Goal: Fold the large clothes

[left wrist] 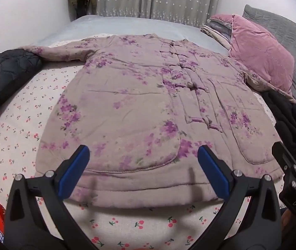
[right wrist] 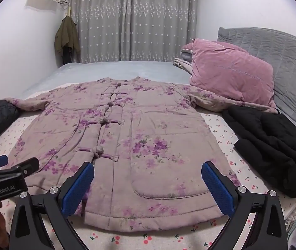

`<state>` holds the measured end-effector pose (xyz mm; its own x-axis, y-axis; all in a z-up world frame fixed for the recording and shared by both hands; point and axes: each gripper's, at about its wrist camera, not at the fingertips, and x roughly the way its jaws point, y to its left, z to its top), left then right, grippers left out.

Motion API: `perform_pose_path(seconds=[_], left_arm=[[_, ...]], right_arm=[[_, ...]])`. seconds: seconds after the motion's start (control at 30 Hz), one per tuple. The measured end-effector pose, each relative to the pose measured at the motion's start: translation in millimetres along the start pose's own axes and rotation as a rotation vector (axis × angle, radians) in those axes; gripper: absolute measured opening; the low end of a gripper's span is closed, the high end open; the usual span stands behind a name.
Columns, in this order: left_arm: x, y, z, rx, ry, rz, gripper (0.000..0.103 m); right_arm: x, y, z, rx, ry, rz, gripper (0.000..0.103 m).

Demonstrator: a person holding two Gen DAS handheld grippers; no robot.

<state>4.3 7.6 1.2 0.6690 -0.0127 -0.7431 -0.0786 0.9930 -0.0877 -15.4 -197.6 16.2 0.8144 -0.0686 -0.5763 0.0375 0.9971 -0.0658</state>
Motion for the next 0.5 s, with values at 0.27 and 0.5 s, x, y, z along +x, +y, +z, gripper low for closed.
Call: perform_pose_path(seconds=[0.27, 0.5], left_arm=[[0.1, -0.9, -4.0, -0.004, 0.002, -0.008, 0.103], [-1.2, -6.3, -8.0, 0.019, -0.004, 0.002, 0.103]], right_arm=[[0.8, -0.9, 0.4, 0.011, 0.0, 0.008, 0.103], [0.1, 0.2, 1.0, 0.011, -0.008, 0.013, 0.103]])
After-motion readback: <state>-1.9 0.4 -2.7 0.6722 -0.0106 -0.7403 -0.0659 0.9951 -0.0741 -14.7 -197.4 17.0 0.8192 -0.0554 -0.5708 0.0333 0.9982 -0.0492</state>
